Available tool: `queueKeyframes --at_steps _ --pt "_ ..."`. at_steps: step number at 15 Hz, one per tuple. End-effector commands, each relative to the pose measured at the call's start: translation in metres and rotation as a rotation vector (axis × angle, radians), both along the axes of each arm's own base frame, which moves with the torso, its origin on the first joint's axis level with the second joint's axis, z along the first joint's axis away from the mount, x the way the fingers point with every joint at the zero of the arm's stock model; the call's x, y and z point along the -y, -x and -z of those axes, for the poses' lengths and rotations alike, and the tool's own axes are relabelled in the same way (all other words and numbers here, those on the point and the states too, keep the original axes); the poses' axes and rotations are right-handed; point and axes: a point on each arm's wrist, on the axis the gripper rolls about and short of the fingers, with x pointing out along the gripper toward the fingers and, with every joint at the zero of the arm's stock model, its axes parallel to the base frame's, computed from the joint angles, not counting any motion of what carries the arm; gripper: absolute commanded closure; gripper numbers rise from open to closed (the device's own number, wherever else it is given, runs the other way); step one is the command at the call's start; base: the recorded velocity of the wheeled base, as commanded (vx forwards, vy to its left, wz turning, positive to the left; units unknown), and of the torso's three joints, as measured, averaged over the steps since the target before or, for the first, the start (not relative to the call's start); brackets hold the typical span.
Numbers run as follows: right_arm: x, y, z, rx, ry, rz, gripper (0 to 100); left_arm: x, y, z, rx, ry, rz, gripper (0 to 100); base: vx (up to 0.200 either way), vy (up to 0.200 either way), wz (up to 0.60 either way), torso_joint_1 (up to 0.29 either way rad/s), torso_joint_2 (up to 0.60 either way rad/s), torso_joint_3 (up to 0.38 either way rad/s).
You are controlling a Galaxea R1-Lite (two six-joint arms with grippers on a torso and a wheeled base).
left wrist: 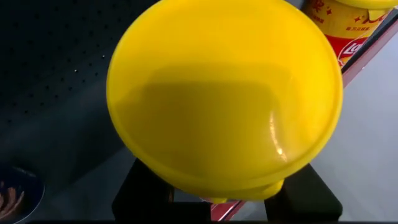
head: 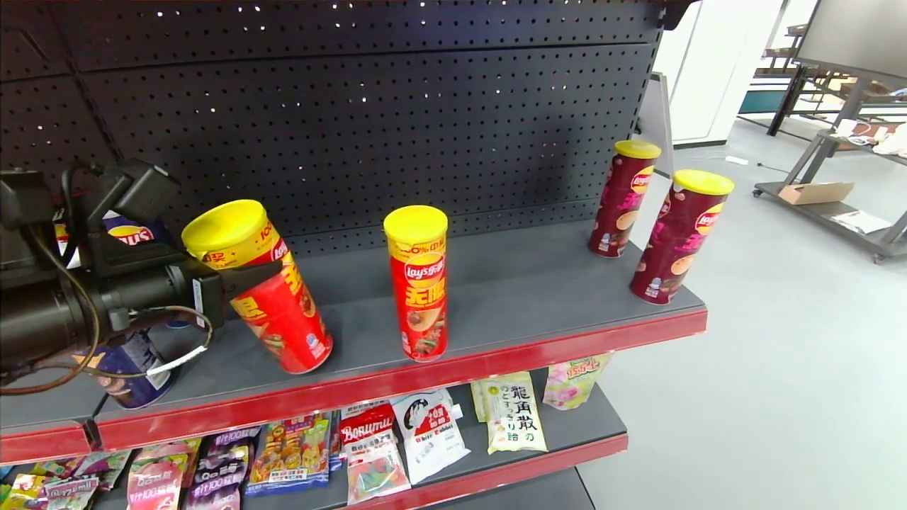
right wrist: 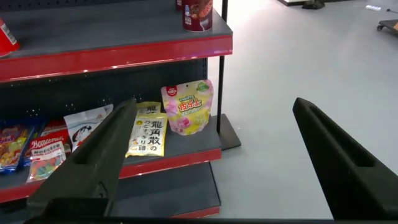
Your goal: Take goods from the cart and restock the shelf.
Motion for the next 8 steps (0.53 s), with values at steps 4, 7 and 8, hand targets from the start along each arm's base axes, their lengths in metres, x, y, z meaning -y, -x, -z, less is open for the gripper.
queueKeyframes --at_steps 4,7,8 --pt "0.000 0.000 0.000 0.002 0.000 0.000 0 0.014 -0.031 0.013 0.046 -0.004 0.019 100 0.000 0.000 0.00 0.000 0.00 0.000" --pt "0.000 0.000 0.000 0.002 0.000 0.000 0 0.023 -0.044 0.008 0.068 -0.004 0.030 100 0.000 0.000 0.00 0.000 0.00 0.000" --pt "0.000 0.000 0.000 0.002 0.000 0.000 0 0.023 -0.044 0.008 0.068 -0.004 0.030 100 0.000 0.000 0.00 0.000 0.00 0.000"
